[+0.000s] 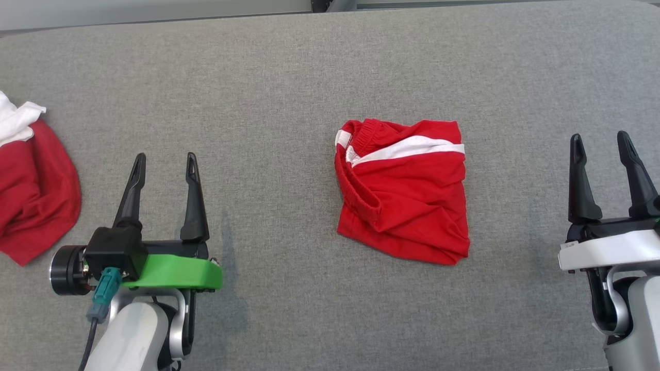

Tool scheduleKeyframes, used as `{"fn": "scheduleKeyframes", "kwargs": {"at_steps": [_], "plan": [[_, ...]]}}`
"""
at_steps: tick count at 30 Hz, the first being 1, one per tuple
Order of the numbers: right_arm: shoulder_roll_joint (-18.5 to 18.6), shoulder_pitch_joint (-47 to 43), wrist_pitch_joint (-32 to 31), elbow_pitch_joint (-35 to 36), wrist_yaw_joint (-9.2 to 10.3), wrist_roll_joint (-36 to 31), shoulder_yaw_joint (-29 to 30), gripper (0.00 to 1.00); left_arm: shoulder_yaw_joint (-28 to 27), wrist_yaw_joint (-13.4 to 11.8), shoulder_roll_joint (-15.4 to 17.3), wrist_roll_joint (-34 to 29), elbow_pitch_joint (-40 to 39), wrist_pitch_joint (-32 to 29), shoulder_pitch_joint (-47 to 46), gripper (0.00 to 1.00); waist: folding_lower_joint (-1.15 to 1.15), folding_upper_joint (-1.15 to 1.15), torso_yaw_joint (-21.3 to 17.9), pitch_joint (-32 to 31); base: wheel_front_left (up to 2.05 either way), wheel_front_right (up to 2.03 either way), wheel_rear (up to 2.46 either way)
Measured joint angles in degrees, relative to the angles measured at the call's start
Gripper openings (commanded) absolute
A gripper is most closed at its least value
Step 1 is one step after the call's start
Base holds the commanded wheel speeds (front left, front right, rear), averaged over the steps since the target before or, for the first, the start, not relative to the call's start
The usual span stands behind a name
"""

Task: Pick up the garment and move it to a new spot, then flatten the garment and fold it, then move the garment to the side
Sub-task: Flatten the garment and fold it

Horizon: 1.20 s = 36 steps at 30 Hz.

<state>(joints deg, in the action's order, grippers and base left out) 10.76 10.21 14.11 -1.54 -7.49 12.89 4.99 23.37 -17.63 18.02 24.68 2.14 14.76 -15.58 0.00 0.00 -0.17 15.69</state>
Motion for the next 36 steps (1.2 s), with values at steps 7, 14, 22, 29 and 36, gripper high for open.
{"fn": "scheduleKeyframes", "kwargs": {"at_steps": [7, 14, 22, 29, 36], "plan": [[1.1, 0.0, -1.0, -0.4, 0.0, 0.5, -1.5, 0.0, 0.6, 0.2, -0.2, 0.1, 0.2, 0.0, 0.0, 1.0, 0.0, 0.0, 0.7, -0.1, 0.0, 0.0, 0.0], [2.1, 2.3, -1.8, -2.4, 0.0, 1.8, -8.5, 0.0, 1.2, 0.8, -1.3, 0.1, 0.5, 0.0, -1.2, 1.0, 0.0, 0.0, 2.7, 1.2, 0.0, 0.0, 0.0], [2.1, 8.4, -0.9, -9.9, -0.01, 4.6, -21.3, 0.0, 1.0, 1.4, -2.8, 0.0, 1.3, 0.0, -2.0, 1.0, 0.0, 0.0, 6.0, 2.8, 0.0, 0.0, 0.0], [2.0, 12.6, 0.3, -17.9, -0.01, 6.9, -27.6, 0.0, 0.9, 2.5, -4.6, -0.4, 2.0, 0.0, -2.6, 1.0, 0.0, 0.0, 8.9, 4.3, 0.0, 0.0, 0.0], [1.7, 12.8, 0.9, -21.0, 0.0, 9.4, -33.4, 0.0, -0.1, 3.3, -5.5, -1.0, 2.5, 0.0, -2.6, 1.0, 0.0, 0.0, 10.1, 5.5, 0.0, 0.0, 0.0]]}}
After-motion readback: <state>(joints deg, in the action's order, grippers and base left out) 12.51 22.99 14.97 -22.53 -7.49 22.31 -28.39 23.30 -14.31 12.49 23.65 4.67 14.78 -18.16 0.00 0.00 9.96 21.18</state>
